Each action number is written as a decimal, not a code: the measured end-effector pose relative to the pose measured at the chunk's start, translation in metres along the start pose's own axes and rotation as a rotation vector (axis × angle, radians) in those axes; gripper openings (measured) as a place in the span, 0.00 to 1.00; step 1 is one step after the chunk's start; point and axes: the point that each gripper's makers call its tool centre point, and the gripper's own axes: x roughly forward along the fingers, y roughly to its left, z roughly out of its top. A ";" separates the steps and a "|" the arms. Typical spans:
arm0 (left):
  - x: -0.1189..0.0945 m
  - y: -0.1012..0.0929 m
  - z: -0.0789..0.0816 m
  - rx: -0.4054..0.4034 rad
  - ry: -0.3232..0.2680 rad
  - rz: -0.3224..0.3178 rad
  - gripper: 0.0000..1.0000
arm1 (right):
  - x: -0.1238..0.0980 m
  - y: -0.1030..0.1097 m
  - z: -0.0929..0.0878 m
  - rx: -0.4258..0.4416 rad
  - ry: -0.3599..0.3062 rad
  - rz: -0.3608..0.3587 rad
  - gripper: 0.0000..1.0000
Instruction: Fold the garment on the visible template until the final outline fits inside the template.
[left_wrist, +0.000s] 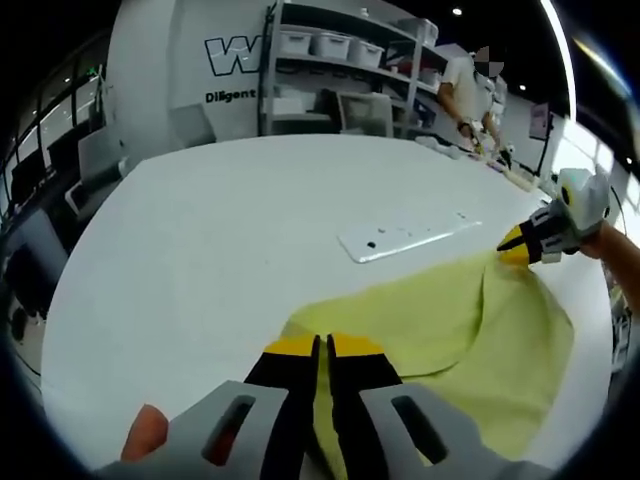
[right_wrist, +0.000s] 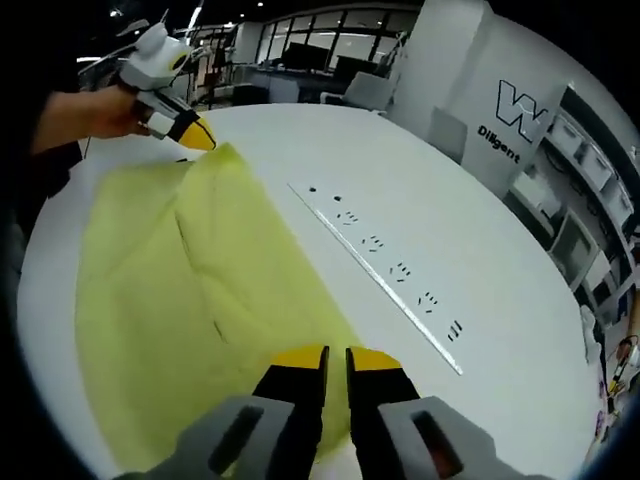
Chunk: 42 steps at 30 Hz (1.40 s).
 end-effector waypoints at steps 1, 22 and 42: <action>0.000 0.000 0.000 0.000 0.001 0.000 0.01 | -0.002 -0.003 -0.007 0.020 0.009 -0.020 0.03; 0.001 0.004 -0.005 -0.002 0.018 0.009 0.00 | -0.001 -0.009 -0.032 0.281 -0.037 -0.064 0.03; 0.002 0.006 -0.004 -0.014 0.013 0.018 0.00 | -0.032 -0.041 -0.022 0.496 -0.202 -0.235 0.00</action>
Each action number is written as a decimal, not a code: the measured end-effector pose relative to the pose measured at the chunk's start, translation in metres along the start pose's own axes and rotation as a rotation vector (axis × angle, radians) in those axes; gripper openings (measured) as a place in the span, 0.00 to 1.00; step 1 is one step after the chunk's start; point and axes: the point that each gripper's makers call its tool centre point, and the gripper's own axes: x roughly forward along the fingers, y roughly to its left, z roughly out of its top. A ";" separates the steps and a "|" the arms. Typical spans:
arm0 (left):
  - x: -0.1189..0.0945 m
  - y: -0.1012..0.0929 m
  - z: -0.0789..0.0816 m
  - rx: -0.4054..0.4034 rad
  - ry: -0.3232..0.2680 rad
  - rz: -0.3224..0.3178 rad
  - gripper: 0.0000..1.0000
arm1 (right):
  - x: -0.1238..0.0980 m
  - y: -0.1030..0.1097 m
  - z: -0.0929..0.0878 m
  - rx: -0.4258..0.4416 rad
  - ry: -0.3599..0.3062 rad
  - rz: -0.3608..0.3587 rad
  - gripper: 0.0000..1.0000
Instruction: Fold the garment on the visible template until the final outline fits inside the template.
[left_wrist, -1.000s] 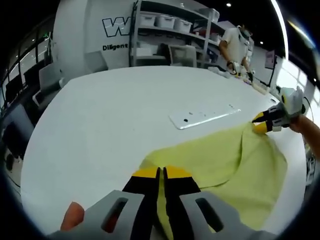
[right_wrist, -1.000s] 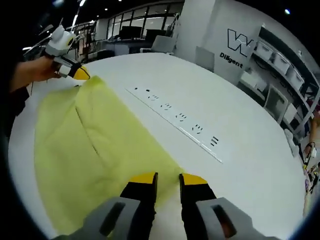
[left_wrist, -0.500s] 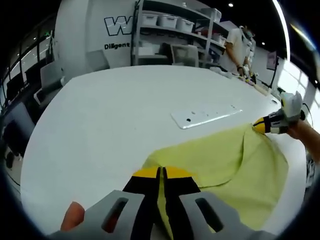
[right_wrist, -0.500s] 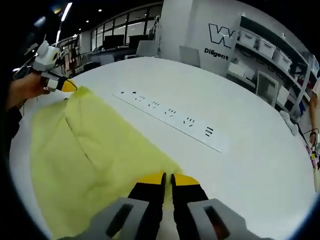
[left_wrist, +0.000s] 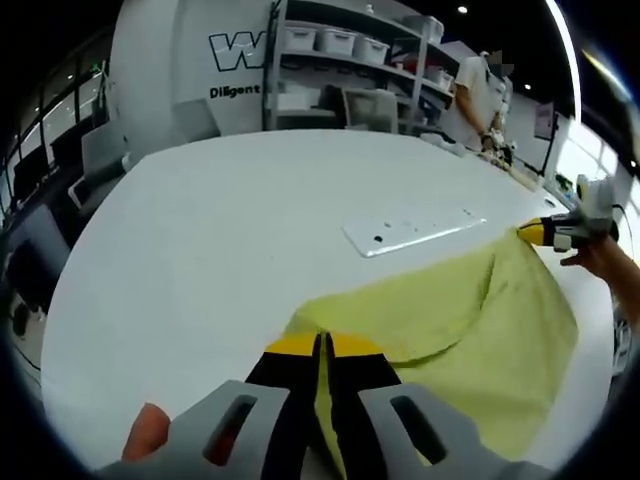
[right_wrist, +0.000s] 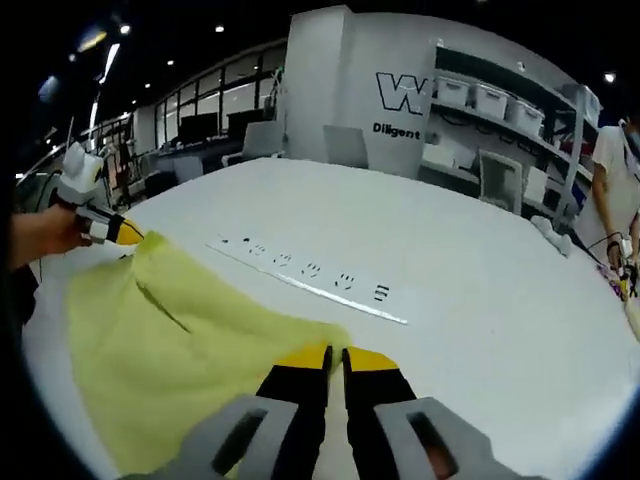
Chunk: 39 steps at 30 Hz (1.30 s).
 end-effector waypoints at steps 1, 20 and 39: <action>0.000 0.000 0.001 0.000 -0.005 0.002 0.00 | 0.001 0.001 -0.003 0.042 -0.007 0.004 0.00; 0.007 0.001 -0.003 0.011 -0.012 0.024 0.00 | 0.007 -0.001 -0.014 0.070 -0.011 -0.067 0.00; 0.026 0.024 -0.003 -0.032 -0.026 0.102 0.22 | 0.007 0.001 -0.007 0.059 -0.016 -0.054 0.00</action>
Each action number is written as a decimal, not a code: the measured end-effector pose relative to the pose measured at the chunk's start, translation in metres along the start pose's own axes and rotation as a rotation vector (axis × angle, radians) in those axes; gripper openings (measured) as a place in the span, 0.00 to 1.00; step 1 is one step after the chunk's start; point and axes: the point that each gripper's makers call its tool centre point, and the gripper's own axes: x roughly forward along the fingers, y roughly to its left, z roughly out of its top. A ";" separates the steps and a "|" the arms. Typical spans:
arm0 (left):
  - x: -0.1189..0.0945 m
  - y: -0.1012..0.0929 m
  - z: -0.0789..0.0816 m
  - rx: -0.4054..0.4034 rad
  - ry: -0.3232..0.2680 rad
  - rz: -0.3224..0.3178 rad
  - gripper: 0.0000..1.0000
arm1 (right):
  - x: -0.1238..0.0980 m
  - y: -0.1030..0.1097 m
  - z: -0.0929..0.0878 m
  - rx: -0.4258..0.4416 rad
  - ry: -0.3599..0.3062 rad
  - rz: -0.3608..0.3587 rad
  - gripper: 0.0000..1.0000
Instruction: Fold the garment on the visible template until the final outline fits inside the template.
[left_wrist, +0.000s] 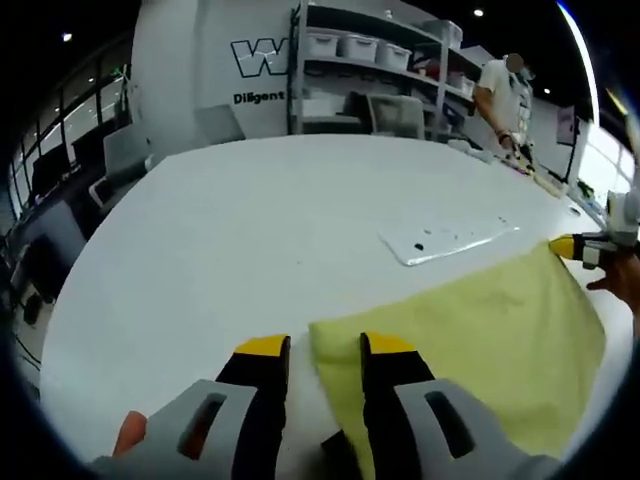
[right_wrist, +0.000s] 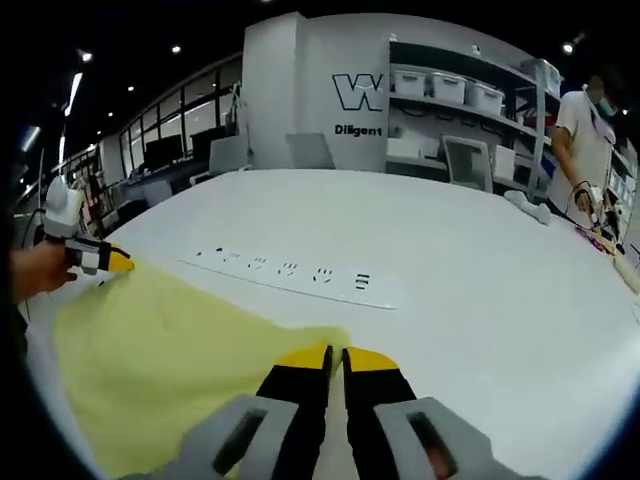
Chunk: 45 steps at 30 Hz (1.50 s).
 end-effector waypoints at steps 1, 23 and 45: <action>0.000 -0.001 -0.001 -0.001 0.000 -0.003 0.19 | 0.000 0.000 0.000 0.000 -0.001 0.000 0.00; -0.018 0.012 0.032 -0.006 -0.164 0.065 0.00 | -0.001 -0.006 0.009 0.035 -0.063 -0.043 0.00; -0.009 0.021 0.001 0.044 -0.024 0.110 0.16 | 0.008 -0.008 -0.004 -0.075 0.027 -0.061 0.01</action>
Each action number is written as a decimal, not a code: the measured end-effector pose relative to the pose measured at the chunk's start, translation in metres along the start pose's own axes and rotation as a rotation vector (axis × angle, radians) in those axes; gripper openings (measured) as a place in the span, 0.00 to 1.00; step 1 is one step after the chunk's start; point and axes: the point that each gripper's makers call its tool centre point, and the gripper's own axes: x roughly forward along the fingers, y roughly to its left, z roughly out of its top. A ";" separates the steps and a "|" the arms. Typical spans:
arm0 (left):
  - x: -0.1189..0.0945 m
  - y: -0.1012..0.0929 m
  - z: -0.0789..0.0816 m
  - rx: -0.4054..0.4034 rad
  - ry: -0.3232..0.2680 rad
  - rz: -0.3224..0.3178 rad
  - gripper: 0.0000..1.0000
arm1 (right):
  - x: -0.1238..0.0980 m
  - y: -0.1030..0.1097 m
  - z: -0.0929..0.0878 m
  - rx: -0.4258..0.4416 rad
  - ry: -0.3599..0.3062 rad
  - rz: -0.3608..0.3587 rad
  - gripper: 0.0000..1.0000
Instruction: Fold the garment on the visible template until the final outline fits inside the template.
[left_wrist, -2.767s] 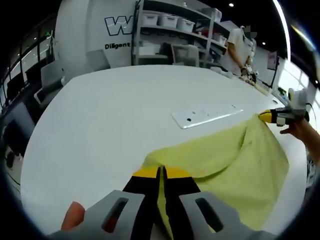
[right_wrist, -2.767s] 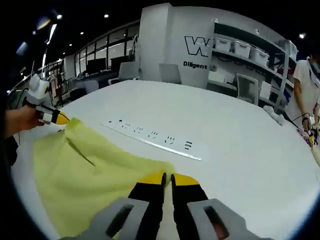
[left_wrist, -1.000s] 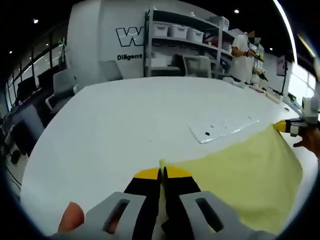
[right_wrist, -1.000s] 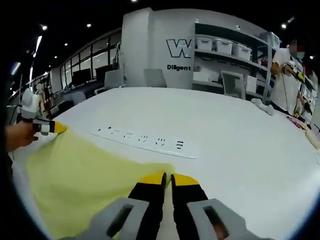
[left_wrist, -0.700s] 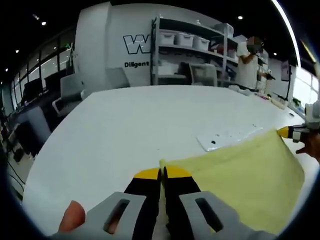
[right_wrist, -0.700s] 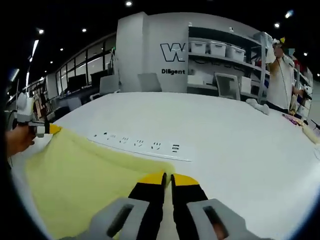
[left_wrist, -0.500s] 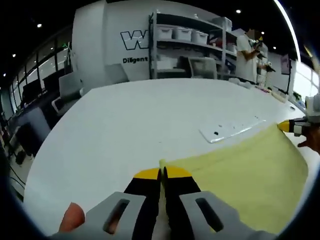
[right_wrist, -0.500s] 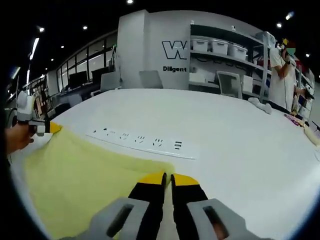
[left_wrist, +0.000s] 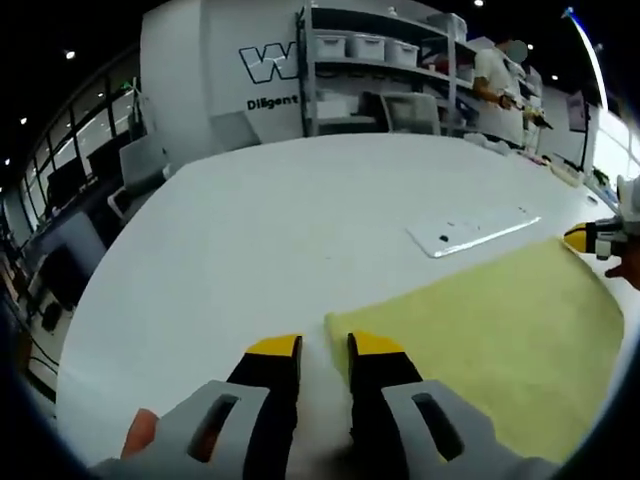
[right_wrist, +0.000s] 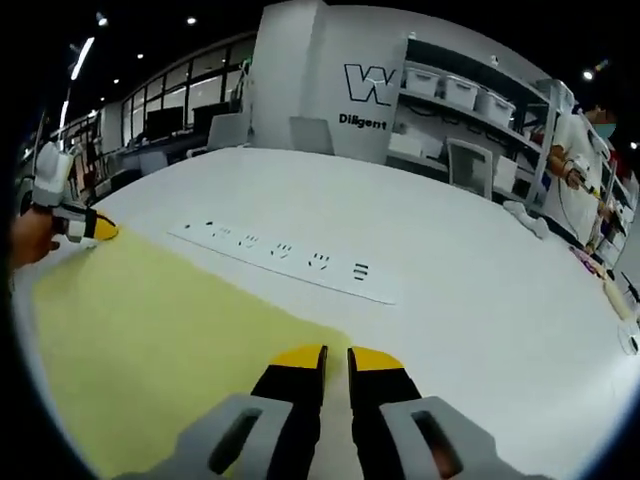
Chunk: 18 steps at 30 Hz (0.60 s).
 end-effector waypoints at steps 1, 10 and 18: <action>-0.001 0.000 0.000 0.000 0.000 -0.001 0.16 | -0.002 0.000 0.002 0.016 -0.009 0.002 0.01; -0.031 -0.003 0.006 -0.013 -0.034 -0.022 0.15 | -0.026 0.006 -0.001 0.036 -0.020 0.020 0.00; -0.069 -0.012 -0.004 -0.019 -0.047 -0.041 0.14 | -0.062 0.028 -0.009 0.037 -0.020 0.039 0.00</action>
